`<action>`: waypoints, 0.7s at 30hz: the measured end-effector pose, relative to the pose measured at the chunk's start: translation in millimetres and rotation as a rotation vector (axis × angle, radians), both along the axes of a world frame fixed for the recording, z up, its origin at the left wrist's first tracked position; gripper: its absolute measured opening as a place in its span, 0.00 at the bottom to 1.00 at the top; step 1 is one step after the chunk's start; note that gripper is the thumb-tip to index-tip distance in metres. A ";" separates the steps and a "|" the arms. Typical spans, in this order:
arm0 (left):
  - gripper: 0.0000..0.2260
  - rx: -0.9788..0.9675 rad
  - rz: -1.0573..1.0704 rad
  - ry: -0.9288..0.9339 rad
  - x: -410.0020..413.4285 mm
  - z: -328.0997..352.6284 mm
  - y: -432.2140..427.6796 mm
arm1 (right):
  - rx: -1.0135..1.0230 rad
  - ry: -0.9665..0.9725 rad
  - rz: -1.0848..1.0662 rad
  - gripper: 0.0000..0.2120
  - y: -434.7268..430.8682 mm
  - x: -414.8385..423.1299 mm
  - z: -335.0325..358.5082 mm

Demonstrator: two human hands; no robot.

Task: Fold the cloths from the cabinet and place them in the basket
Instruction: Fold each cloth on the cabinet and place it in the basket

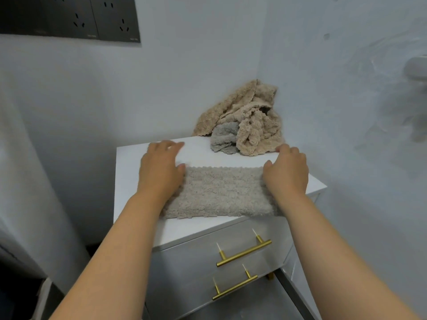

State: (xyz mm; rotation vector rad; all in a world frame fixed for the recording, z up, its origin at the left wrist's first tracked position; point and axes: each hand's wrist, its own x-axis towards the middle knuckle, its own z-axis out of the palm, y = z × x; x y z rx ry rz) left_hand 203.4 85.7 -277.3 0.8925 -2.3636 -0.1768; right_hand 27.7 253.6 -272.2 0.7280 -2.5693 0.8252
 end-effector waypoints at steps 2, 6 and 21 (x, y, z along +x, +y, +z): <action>0.20 0.036 -0.198 -0.109 -9.0 5.7 9.0 | 0.054 0.031 0.047 0.13 3.7 14.2 8.8; 0.24 0.183 -0.284 -0.561 -20.2 -10.7 25.1 | 0.386 -0.176 0.144 0.11 6.6 41.8 9.8; 0.14 0.431 -0.285 -0.580 5.4 48.4 49.7 | 0.586 -0.115 0.318 0.16 7.4 33.3 -2.0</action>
